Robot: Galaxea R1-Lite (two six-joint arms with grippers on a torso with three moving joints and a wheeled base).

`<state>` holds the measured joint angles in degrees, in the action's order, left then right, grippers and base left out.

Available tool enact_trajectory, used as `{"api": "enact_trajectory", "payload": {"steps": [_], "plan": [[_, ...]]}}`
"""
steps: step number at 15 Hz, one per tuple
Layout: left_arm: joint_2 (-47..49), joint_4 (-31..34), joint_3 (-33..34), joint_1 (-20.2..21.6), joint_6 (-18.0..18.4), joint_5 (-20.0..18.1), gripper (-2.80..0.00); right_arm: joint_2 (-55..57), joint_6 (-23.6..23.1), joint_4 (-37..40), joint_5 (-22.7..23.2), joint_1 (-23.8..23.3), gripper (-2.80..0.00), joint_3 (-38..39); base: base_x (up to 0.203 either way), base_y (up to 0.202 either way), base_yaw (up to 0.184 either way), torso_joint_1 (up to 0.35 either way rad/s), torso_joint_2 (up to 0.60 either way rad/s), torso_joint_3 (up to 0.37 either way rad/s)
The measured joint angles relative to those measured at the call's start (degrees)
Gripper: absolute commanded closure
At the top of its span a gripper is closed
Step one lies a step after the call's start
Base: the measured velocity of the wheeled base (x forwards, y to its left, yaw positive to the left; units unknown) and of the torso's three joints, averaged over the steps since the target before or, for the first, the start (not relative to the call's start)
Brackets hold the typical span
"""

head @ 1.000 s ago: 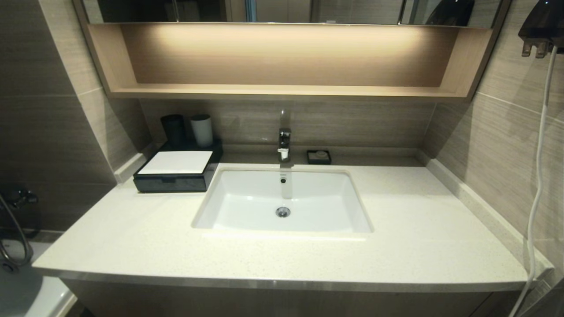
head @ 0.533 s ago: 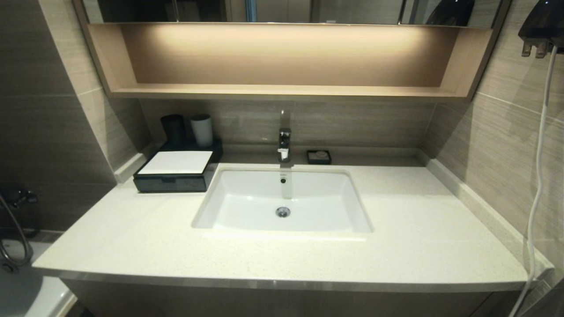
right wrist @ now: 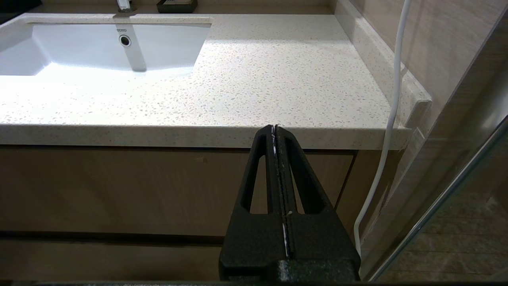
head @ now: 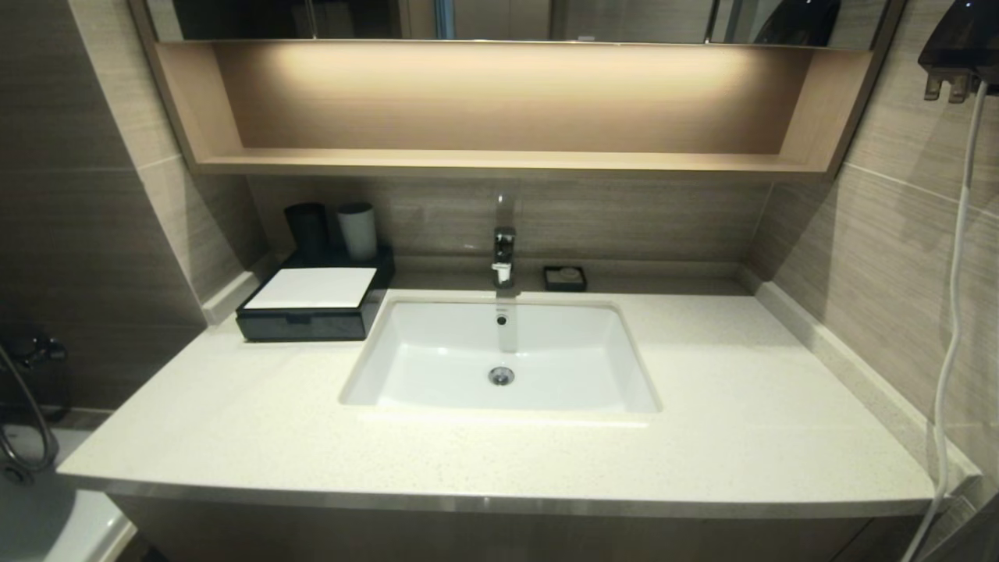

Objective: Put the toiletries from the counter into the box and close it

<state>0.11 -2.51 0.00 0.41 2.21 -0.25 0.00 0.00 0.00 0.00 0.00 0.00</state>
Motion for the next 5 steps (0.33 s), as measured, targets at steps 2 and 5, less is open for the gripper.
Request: {"api": "enact_trajectory", "payload": {"steps": [2, 5], "plan": [[0.00, -0.02, 0.00, 0.00, -0.01, -0.02, 0.00, 0.00, 0.00, 0.00, 0.00, 0.00, 0.00, 0.00, 0.000, 0.000, 0.000, 0.000, 0.00, 0.000], [0.00, -0.02, 0.00, 0.00, -0.01, -0.01, 0.00, 0.00, 0.00, 0.00, 0.00, 0.00, 0.00, 0.00, 0.000, 0.000, 0.000, 0.000, 0.00, 0.000]]}}
